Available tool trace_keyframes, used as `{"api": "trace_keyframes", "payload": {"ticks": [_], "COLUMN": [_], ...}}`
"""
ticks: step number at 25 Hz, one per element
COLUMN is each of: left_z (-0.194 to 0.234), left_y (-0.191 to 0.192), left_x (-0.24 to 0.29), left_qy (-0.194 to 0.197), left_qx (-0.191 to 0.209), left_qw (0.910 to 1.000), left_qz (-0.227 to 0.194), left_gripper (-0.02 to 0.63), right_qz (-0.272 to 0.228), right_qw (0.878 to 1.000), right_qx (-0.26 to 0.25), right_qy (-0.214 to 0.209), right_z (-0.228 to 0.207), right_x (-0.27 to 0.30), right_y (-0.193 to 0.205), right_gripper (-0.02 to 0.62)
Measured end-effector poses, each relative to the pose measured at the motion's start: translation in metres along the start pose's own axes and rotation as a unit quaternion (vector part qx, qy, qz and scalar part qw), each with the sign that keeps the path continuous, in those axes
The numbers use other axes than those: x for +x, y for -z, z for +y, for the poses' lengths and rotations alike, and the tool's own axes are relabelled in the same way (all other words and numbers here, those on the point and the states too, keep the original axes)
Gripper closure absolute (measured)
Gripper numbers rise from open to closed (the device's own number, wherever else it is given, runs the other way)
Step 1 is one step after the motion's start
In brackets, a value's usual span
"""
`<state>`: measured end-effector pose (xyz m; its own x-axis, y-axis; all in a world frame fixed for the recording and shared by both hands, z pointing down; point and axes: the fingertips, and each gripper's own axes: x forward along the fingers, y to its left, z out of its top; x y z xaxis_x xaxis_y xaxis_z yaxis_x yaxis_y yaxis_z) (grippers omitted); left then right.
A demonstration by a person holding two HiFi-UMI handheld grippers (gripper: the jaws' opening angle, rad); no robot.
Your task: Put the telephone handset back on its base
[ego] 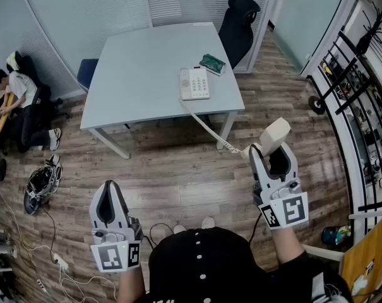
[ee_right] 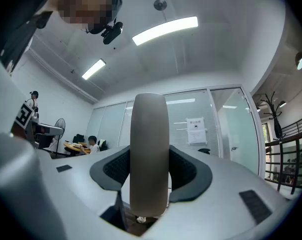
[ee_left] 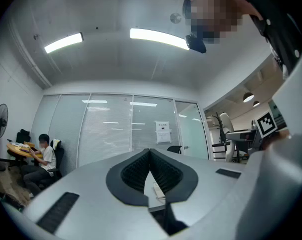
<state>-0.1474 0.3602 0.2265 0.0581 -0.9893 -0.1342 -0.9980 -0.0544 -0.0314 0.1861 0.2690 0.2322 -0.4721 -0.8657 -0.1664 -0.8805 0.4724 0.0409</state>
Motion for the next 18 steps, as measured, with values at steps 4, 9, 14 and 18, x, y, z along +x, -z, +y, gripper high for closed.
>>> {"api": "trace_keyframes", "payload": {"ticks": [4, 9, 14, 18], "left_z": [-0.007, -0.021, -0.035, -0.044], "left_y": [0.003, 0.004, 0.006, 0.008], "left_x": [0.001, 0.003, 0.004, 0.002], "left_qy": [-0.004, -0.012, -0.025, -0.032], "left_qx": [0.000, 0.005, 0.007, 0.010], "left_qw": [1.0000, 0.9999, 0.9997, 0.9994], "left_qz": [-0.001, 0.002, 0.002, 0.005], "left_gripper": [0.591, 0.591, 0.591, 0.591], "right_qz": [-0.003, -0.008, -0.006, -0.004], "right_qw": [1.000, 1.000, 1.000, 0.999], "right_qx": [0.001, 0.005, 0.005, 0.007], "right_qy": [-0.004, -0.016, -0.027, -0.033], "right_z": [-0.006, -0.015, -0.028, -0.036], "right_x": [0.001, -0.002, -0.002, -0.002], "right_y": [0.002, 0.005, 0.010, 0.013], "right_gripper": [0.362, 0.362, 0.362, 0.362]}}
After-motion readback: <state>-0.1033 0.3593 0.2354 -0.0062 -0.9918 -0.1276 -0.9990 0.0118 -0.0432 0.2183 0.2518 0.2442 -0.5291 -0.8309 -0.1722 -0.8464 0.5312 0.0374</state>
